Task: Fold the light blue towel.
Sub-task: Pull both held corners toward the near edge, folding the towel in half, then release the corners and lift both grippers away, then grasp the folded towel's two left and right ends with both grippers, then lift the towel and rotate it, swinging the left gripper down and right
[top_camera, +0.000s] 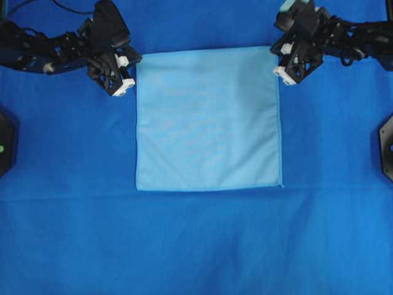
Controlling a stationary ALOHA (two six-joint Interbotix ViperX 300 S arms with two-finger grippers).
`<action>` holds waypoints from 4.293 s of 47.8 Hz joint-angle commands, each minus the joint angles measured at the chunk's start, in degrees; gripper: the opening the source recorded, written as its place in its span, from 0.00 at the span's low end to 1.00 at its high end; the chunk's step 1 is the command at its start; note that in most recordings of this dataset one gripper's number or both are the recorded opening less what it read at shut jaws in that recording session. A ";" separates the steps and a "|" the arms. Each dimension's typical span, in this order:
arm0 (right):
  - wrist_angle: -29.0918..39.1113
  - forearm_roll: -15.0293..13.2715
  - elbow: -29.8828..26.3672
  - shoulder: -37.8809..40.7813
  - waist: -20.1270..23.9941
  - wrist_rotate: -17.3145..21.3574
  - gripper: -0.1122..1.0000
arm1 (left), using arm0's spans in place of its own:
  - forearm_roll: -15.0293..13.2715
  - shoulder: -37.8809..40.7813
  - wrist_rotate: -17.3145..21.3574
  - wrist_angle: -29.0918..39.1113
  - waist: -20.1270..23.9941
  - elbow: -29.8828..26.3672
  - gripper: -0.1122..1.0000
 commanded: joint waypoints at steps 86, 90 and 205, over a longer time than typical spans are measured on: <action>10.63 3.08 6.06 -9.93 41.13 25.58 0.13 | 0.00 -7.12 -7.29 6.86 -37.88 2.29 0.34; 10.81 3.08 5.89 -9.93 41.22 25.66 0.19 | -0.09 -7.12 -7.38 6.86 -37.88 1.93 0.48; 18.28 -8.96 1.76 -11.87 24.08 25.14 0.12 | 0.00 -8.44 0.00 28.30 -20.74 -4.57 0.13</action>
